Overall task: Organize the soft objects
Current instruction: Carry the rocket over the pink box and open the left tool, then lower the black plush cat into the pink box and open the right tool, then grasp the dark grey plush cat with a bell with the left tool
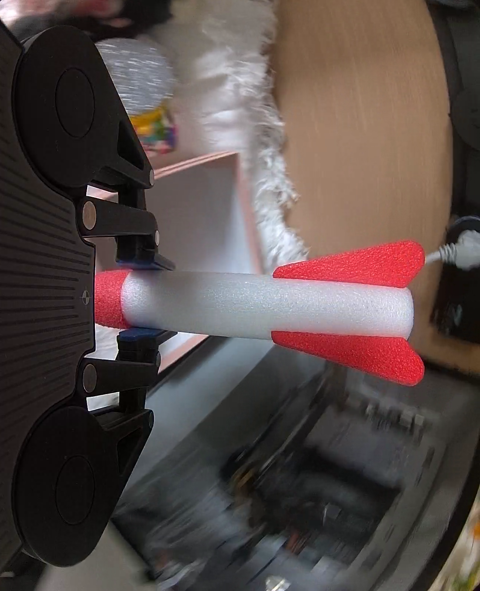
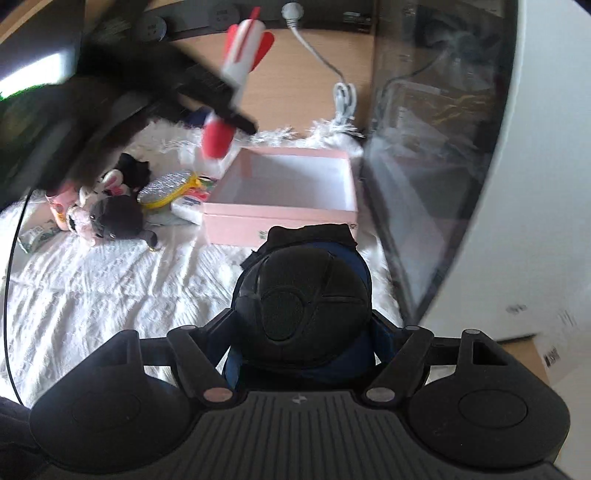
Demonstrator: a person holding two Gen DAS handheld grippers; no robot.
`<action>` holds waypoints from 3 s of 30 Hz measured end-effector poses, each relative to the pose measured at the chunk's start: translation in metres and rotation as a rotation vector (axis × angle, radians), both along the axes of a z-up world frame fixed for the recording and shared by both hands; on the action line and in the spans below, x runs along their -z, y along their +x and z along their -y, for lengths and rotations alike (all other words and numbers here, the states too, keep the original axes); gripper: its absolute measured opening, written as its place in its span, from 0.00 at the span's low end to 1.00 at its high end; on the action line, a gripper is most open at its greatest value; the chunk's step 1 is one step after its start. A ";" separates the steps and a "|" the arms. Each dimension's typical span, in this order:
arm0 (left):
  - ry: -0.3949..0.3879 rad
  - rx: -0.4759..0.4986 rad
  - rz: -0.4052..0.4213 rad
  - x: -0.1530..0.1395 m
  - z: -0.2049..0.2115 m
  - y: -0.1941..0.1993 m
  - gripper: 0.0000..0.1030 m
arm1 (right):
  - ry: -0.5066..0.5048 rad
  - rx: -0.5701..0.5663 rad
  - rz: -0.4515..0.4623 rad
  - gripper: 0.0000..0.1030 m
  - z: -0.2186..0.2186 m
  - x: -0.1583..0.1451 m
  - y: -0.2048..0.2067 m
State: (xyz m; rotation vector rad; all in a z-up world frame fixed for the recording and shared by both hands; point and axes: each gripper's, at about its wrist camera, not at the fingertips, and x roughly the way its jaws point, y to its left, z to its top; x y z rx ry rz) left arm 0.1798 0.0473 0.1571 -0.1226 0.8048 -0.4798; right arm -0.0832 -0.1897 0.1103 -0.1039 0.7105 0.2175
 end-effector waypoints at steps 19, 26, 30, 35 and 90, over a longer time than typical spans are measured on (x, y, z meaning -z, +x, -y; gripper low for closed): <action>-0.123 -0.133 0.007 0.033 -0.048 -0.041 0.32 | 0.021 0.020 0.090 0.74 0.000 -0.032 0.032; -0.100 -0.284 0.066 0.058 -0.096 -0.134 0.32 | 0.109 -0.001 0.124 0.74 -0.027 -0.058 0.153; -0.045 -0.366 0.062 0.067 -0.116 -0.165 0.32 | 0.128 0.006 0.069 0.74 -0.055 -0.033 0.219; -0.002 -0.459 0.026 0.072 -0.142 -0.186 0.32 | 0.085 0.027 -0.053 0.79 -0.084 0.028 0.271; 0.109 -0.286 -0.143 0.125 -0.171 -0.044 0.77 | -0.043 -0.265 -0.083 0.82 -0.069 0.063 0.084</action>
